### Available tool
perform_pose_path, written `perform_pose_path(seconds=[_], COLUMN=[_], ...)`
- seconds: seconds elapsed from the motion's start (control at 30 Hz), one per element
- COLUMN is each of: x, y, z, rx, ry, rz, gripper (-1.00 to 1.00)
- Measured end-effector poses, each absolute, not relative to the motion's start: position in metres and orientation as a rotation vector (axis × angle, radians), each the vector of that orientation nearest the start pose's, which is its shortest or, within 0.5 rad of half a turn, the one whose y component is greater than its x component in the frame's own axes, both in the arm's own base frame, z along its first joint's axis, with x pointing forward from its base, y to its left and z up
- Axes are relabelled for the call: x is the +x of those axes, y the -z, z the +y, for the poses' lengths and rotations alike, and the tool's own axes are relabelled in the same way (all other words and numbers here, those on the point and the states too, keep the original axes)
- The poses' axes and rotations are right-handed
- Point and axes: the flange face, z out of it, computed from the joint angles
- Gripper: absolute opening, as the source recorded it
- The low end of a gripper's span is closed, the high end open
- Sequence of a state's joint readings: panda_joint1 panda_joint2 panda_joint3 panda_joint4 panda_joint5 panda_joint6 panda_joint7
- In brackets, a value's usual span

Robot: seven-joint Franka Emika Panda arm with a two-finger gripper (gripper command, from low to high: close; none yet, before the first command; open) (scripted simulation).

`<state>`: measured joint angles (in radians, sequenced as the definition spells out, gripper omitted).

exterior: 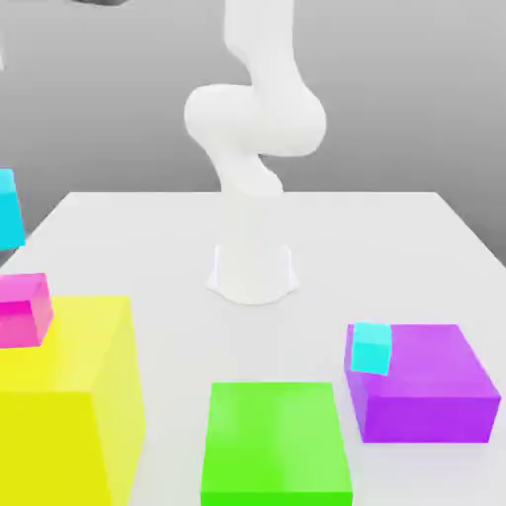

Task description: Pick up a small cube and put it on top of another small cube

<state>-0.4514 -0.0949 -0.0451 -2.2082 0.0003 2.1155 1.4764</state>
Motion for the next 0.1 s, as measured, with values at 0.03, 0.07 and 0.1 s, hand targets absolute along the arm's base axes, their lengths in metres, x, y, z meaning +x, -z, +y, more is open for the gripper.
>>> perform_pose_path(seconds=[0.03, 0.07, 0.1], x=[0.4496, 0.4496, 0.4496], y=[-0.4129, -0.4129, -0.4129], z=[-0.2438, -0.2438, -0.2438], rx=[-1.729, -1.729, -1.729], ry=[-0.001, -0.001, -0.001], rz=[2.617, 2.617, 2.617], gripper=[1.00, 1.00, 1.00])
